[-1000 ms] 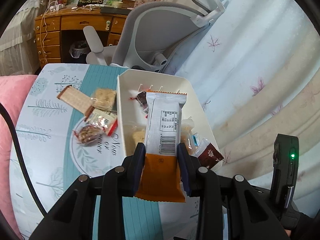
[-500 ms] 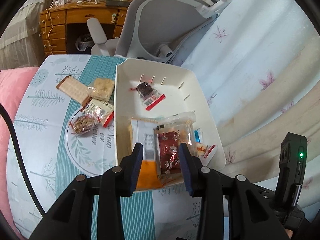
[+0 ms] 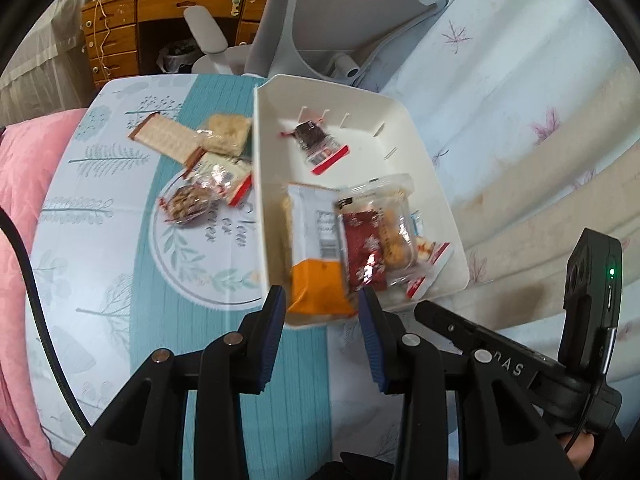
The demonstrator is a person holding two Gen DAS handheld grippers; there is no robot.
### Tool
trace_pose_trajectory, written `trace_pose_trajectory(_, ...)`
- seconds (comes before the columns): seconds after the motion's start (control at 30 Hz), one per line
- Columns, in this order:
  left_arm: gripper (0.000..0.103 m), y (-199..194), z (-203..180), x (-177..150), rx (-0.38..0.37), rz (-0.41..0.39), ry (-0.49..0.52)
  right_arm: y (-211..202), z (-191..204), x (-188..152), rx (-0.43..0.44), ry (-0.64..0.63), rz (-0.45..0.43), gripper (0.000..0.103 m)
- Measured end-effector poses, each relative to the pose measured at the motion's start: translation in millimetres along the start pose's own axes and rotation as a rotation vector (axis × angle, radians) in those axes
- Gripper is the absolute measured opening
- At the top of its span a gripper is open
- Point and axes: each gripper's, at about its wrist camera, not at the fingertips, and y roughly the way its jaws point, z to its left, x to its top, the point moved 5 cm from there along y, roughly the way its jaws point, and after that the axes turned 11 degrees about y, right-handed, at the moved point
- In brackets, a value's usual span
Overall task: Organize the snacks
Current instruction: 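Carry the bar and snowflake packet into the white tray and release both, then withdraw both open grippers from the tray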
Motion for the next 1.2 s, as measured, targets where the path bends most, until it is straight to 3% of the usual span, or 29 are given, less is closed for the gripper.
trace_pose_trajectory(0.47, 0.039, -56, 80, -30, 0.045, 0.039, 0.043, 7, 39, -38, 0.027, 0.138, -0.070, 0.031)
trace_pose_trajectory(0.93, 0.053, -85, 181, -50, 0.038, 0.115, 0.191, 32, 104, -102, 0.008, 0.260, -0.160, 0.033)
trace_pose_trajectory(1.2, 0.064, -89, 218, -35, 0.046, 0.132, 0.324, 48, 137, -122, 0.001, 0.304, -0.203, 0.043)
